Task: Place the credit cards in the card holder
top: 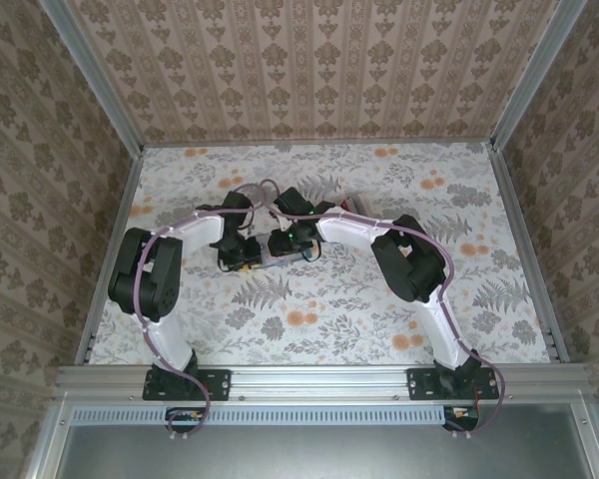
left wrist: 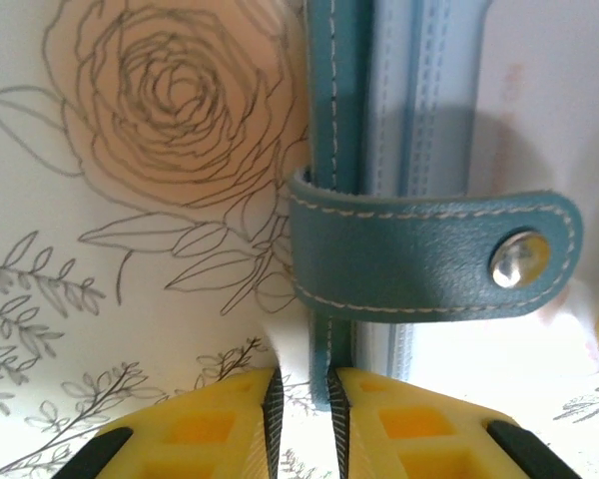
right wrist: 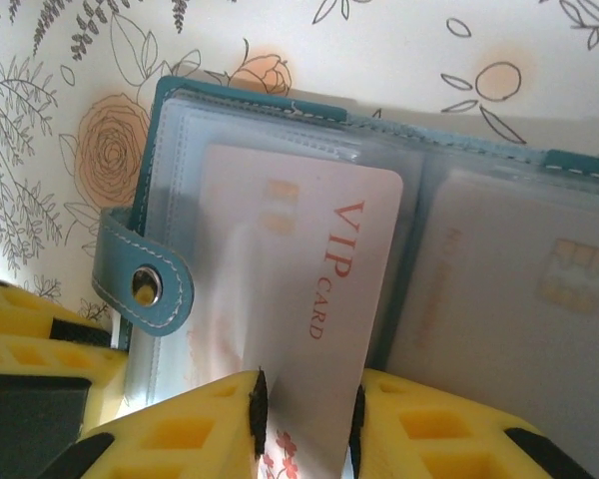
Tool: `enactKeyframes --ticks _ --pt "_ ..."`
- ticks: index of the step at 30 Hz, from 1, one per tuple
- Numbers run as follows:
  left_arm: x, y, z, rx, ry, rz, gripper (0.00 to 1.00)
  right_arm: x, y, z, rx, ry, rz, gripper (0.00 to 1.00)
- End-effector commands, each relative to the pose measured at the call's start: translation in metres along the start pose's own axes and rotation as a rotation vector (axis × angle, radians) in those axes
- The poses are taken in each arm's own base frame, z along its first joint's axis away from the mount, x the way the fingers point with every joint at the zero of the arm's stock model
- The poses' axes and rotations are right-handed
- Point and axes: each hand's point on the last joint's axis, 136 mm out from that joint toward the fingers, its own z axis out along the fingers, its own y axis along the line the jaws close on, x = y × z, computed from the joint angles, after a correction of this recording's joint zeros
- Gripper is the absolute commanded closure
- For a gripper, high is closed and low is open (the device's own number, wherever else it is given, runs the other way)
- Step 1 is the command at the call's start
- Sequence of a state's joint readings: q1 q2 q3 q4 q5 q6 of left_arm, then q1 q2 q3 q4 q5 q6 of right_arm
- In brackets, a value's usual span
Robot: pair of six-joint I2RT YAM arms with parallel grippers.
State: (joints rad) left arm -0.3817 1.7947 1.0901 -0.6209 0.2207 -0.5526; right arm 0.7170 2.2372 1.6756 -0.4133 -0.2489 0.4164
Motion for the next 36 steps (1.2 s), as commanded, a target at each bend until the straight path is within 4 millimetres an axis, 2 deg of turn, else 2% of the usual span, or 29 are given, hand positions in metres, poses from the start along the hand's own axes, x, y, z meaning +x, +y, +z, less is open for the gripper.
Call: enactKeyframes --ticks 1,8,12,16,24,27,30,36 --pt "-0.033 -0.036 -0.018 0.124 -0.162 0.065 0.75 0.005 0.009 -0.021 -0.009 0.026 -0.023 0.67" --pt "-0.053 -0.048 -0.058 0.186 -0.235 0.062 0.74 -0.010 0.015 -0.052 -0.033 -0.033 -0.017 0.58" --pt "-0.072 -0.050 -0.069 0.195 -0.257 0.066 0.73 -0.009 0.014 -0.065 -0.047 -0.045 -0.004 0.58" --pt "-0.089 -0.057 -0.063 0.191 -0.244 0.093 0.72 0.007 0.009 -0.068 -0.050 -0.016 0.011 0.62" --pt "-0.119 -0.052 -0.018 0.157 -0.156 0.129 0.72 0.058 -0.008 -0.061 -0.045 0.065 0.076 0.70" --pt "-0.116 -0.049 -0.008 0.150 -0.131 0.128 0.72 0.068 -0.013 -0.052 -0.040 0.080 0.098 0.71" --pt "-0.105 -0.042 -0.001 0.147 -0.115 0.111 0.73 0.067 -0.022 -0.043 -0.013 0.081 0.117 0.71" --pt "-0.072 -0.025 -0.003 0.125 -0.106 0.075 0.74 0.041 -0.039 -0.033 0.022 0.043 0.147 0.71"
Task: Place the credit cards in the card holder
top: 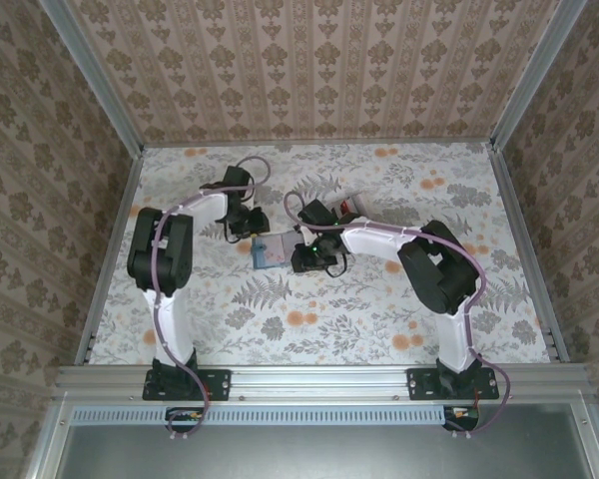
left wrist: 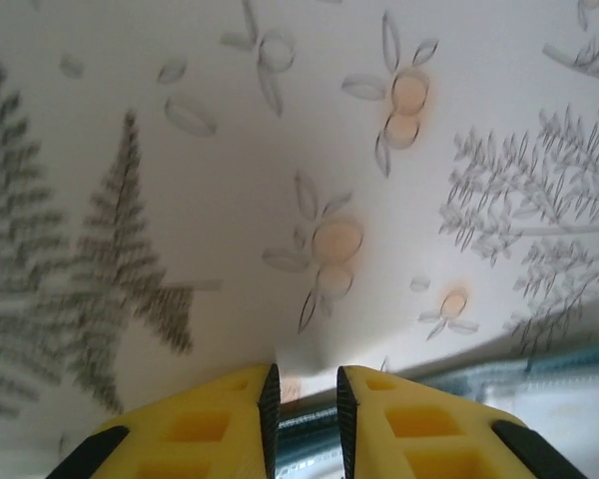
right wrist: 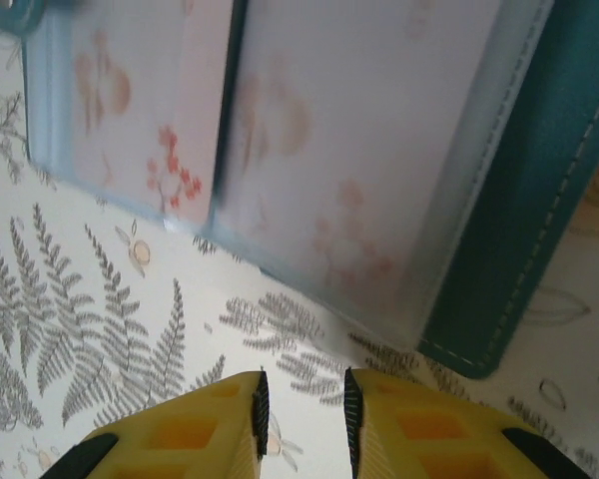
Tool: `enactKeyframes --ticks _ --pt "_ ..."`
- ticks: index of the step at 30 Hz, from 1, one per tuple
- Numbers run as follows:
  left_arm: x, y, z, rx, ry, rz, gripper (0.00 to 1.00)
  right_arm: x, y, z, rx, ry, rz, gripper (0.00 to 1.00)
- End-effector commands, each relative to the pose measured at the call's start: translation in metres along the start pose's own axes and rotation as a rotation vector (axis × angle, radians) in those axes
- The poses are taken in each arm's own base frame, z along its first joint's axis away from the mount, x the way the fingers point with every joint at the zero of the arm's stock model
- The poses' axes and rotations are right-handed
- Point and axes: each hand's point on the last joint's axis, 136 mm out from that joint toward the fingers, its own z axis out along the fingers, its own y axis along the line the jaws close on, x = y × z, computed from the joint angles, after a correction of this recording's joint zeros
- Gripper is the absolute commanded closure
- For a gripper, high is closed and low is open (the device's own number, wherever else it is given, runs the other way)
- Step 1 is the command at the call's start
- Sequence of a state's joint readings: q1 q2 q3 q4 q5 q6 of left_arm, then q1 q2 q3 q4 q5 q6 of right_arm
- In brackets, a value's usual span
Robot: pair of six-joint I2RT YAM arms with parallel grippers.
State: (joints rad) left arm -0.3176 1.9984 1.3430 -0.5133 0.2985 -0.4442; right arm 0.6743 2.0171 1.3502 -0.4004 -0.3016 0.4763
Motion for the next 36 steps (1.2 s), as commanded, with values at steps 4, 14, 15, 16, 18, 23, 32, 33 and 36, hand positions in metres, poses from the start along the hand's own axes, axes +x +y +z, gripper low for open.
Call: enactKeyframes --ticks 4,14,15,16,18,23,32,33,36 --pt "0.040 0.005 -0.015 -0.006 0.031 -0.023 0.74 -0.044 -0.013 0.004 0.029 -0.066 0.023 0.71" --pt "0.084 -0.016 -0.015 0.000 0.064 -0.019 0.74 -0.080 -0.004 0.018 -0.029 -0.059 0.006 0.70" --pt "0.088 -0.018 -0.014 0.000 0.067 -0.023 0.74 -0.081 -0.001 0.020 -0.043 -0.051 0.000 0.70" --pt "0.090 -0.018 -0.012 0.003 0.066 -0.035 0.74 -0.081 0.001 0.023 -0.055 -0.037 -0.005 0.70" --pt "0.102 -0.032 -0.007 0.018 0.075 -0.027 0.74 -0.081 0.007 0.029 -0.088 -0.004 -0.016 0.70" --pt "0.116 -0.054 -0.001 0.036 0.071 -0.014 0.75 -0.073 0.021 0.039 -0.175 0.088 -0.042 0.67" --pt "0.116 -0.081 -0.015 0.052 0.036 0.025 0.74 -0.071 0.034 0.026 -0.203 0.096 -0.086 0.63" --pt "0.114 -0.083 -0.022 0.054 0.025 0.030 0.73 -0.073 0.035 0.022 -0.203 0.085 -0.090 0.62" --pt "0.107 -0.089 -0.053 0.023 -0.018 0.072 0.71 -0.081 0.039 0.004 -0.204 0.046 -0.098 0.57"
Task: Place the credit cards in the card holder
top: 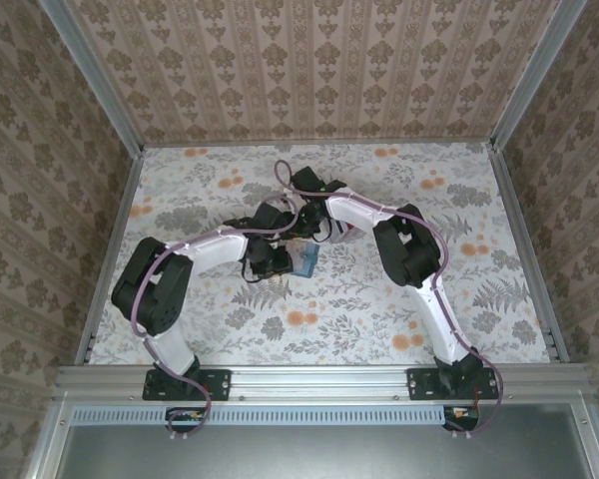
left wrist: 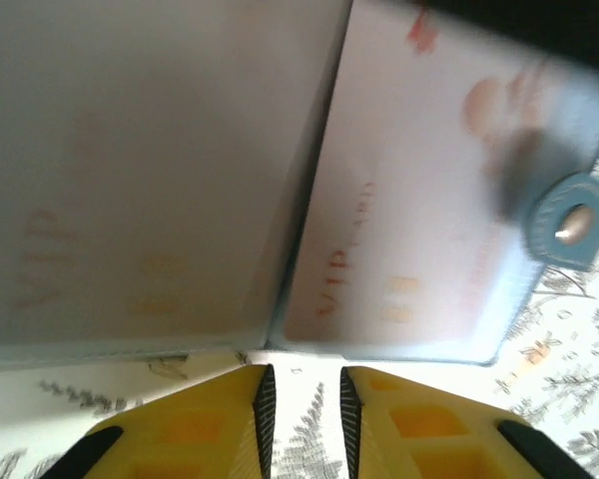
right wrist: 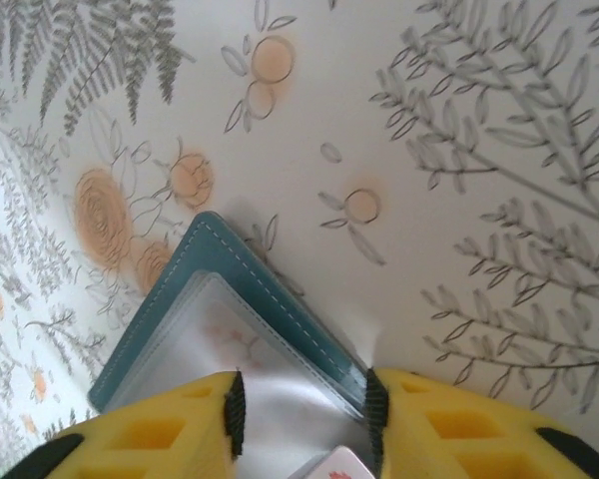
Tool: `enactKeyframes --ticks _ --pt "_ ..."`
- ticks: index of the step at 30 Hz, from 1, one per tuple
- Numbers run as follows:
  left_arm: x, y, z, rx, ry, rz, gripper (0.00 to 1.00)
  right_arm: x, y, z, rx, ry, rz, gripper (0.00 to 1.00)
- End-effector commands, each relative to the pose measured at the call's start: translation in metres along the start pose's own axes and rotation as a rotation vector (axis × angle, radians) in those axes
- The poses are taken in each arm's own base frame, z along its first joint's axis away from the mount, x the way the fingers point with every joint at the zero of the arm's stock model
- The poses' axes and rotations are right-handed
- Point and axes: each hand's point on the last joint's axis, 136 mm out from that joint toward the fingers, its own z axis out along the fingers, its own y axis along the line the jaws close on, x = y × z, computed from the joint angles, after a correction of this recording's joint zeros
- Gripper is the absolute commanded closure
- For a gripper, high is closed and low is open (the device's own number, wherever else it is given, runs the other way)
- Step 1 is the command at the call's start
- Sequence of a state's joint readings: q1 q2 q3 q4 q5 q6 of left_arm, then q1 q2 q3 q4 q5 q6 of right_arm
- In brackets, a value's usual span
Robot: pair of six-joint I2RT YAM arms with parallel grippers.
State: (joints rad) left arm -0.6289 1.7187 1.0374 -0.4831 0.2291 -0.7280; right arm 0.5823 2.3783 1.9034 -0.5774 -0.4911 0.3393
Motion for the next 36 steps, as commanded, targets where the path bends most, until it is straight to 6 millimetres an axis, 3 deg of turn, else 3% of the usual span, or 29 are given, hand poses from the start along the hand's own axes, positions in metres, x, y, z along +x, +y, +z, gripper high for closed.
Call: enactKeyframes --ticks 1,7,11,16,22,27,36 --pt "-0.019 -0.028 -0.053 0.025 -0.120 0.079 0.71 0.007 0.032 -0.026 -0.044 0.011 -0.034 0.56" --pt "-0.034 -0.029 -0.100 0.051 -0.242 0.076 0.68 -0.016 0.033 -0.068 -0.001 -0.102 -0.045 0.53" --pt "-0.047 -0.021 -0.108 0.071 -0.278 0.062 0.68 -0.023 0.022 -0.098 0.065 -0.173 -0.047 0.52" --pt "-0.065 -0.013 -0.109 0.102 -0.295 0.032 0.67 -0.021 -0.008 -0.138 0.188 -0.258 -0.026 0.49" --pt "-0.087 -0.023 -0.099 0.143 -0.276 0.051 0.65 -0.007 -0.057 -0.185 0.361 -0.333 0.013 0.47" --pt "-0.103 -0.038 -0.069 0.173 -0.207 0.059 0.65 0.006 -0.098 -0.211 0.470 -0.342 0.054 0.46" --pt "-0.141 -0.086 -0.033 0.237 -0.168 0.085 0.63 0.015 -0.137 -0.227 0.591 -0.299 0.068 0.43"
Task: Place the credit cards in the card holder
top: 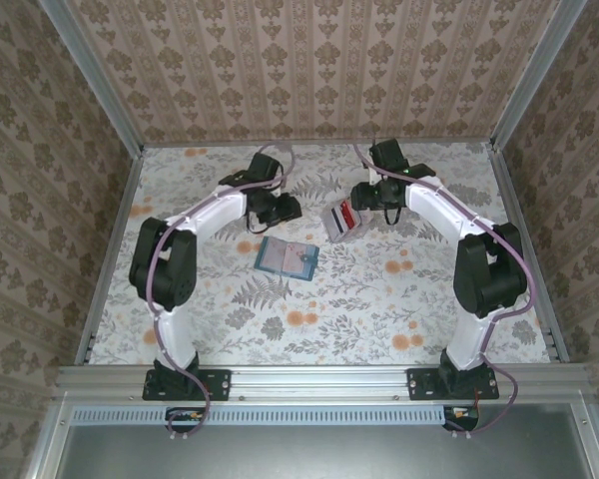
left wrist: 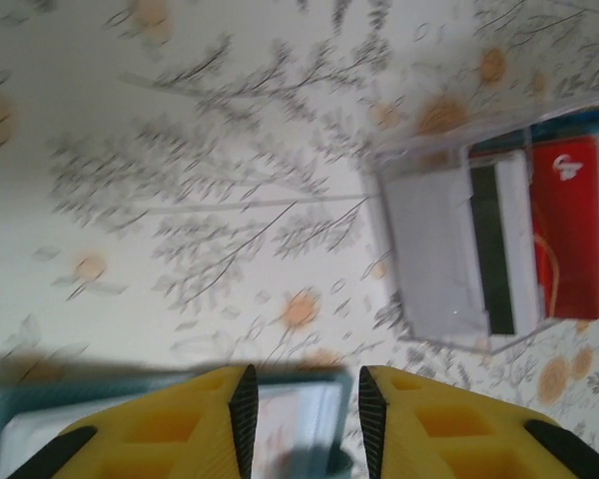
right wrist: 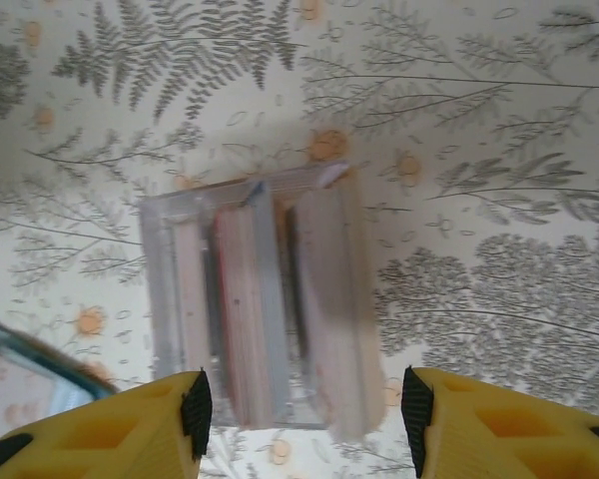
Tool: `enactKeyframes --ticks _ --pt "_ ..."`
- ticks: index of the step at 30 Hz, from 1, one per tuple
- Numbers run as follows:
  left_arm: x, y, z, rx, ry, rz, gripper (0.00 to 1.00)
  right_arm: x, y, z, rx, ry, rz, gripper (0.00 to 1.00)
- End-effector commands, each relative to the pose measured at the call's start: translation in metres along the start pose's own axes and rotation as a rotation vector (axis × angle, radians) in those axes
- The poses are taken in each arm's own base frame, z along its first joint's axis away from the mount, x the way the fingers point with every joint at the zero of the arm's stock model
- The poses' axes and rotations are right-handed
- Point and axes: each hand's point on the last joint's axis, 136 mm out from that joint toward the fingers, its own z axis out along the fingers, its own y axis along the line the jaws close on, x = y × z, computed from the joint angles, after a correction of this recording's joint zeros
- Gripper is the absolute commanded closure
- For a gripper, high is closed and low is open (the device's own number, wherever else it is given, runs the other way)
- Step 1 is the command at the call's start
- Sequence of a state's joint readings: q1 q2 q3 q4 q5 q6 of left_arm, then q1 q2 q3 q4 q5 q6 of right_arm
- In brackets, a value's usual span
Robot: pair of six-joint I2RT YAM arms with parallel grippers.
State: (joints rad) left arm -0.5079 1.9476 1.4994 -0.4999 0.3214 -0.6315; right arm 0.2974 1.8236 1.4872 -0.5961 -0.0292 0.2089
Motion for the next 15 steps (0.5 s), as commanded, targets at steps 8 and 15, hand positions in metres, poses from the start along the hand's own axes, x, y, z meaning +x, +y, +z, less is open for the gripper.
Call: enactKeyframes --ticks 8,15 --pt "-0.005 -0.057 0.051 0.094 0.067 0.089 0.63 0.013 -0.008 0.016 -0.002 0.098 -0.035 0.42" --pt "0.008 -0.063 0.077 0.089 0.119 0.110 0.63 0.012 -0.009 0.026 0.002 0.132 -0.037 0.41"
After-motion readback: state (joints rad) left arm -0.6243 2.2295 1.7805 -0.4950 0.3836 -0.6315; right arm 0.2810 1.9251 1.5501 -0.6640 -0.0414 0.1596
